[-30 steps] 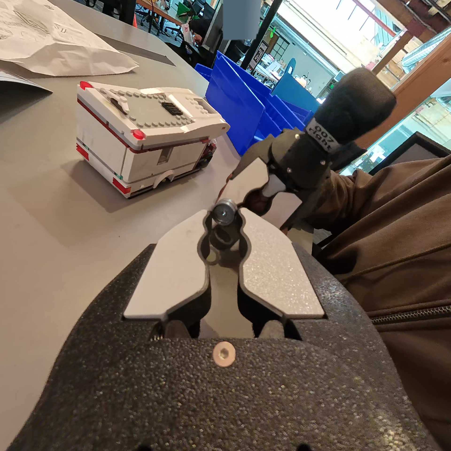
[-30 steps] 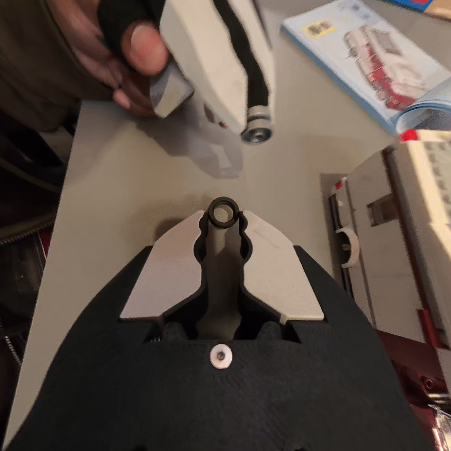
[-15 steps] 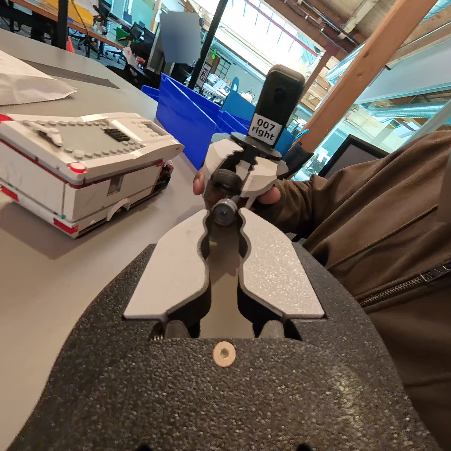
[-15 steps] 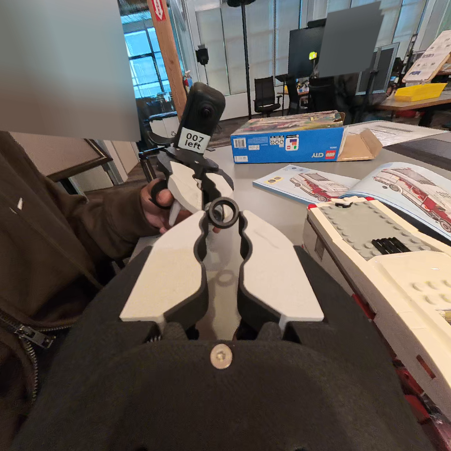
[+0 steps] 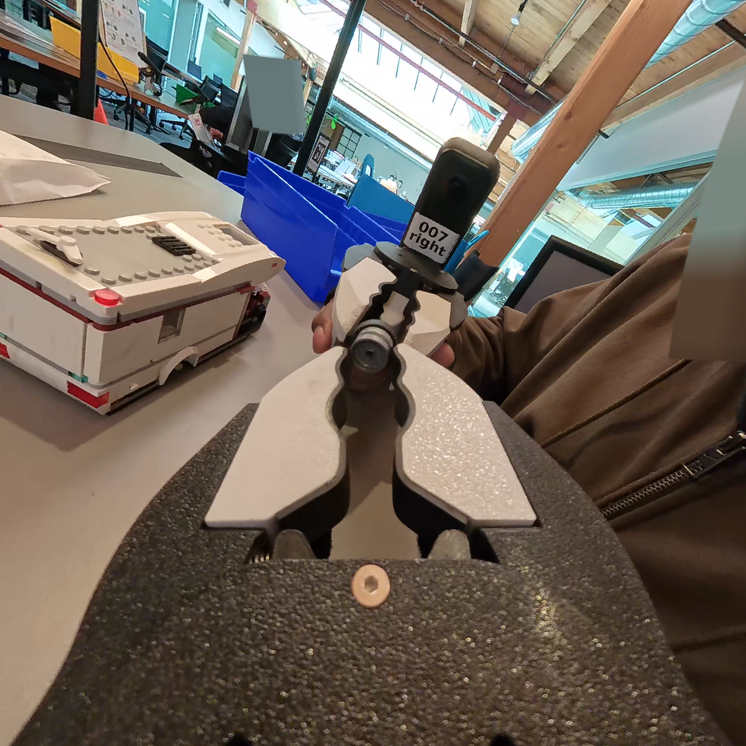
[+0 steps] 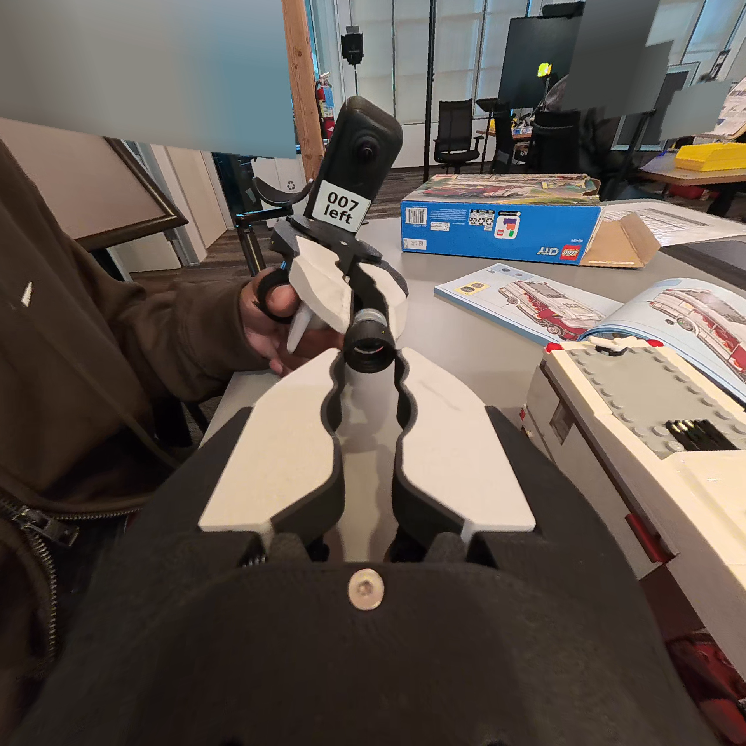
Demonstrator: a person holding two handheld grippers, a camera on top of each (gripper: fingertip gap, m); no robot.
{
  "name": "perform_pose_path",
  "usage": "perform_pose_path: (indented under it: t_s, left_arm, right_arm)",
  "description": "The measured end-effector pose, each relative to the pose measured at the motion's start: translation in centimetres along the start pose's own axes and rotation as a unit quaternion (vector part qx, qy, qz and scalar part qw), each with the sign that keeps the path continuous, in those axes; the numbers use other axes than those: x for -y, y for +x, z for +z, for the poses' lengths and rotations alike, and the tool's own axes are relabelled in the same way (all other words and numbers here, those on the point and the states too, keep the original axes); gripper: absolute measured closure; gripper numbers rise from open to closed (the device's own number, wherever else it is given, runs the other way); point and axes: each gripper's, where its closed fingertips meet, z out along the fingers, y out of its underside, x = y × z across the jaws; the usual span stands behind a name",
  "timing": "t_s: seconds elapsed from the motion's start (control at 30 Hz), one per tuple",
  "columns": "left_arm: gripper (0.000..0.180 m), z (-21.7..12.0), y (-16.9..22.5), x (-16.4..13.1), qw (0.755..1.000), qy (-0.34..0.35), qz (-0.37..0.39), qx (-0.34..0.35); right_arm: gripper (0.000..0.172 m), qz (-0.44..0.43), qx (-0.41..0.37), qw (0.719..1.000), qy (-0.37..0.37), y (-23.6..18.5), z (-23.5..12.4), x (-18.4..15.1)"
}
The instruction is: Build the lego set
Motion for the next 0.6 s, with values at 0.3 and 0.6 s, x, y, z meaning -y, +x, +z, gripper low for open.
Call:
perform_pose_path:
  t_s: [0.3, 0.6]
  left_arm:
    - [0.161, 0.2, 0.08, -0.3, 1.0, -0.011, 0.001, -0.002]
    - [0.162, 0.57, 0.05, -0.8, 0.999, -0.032, -0.008, -0.009]
  right_arm:
    - [0.149, -0.022, -0.011, 1.0, 0.003, -0.1, -0.16, 0.11]
    - [0.148, -0.041, -0.017, 0.999, 0.008, -0.11, -0.32, 0.26]
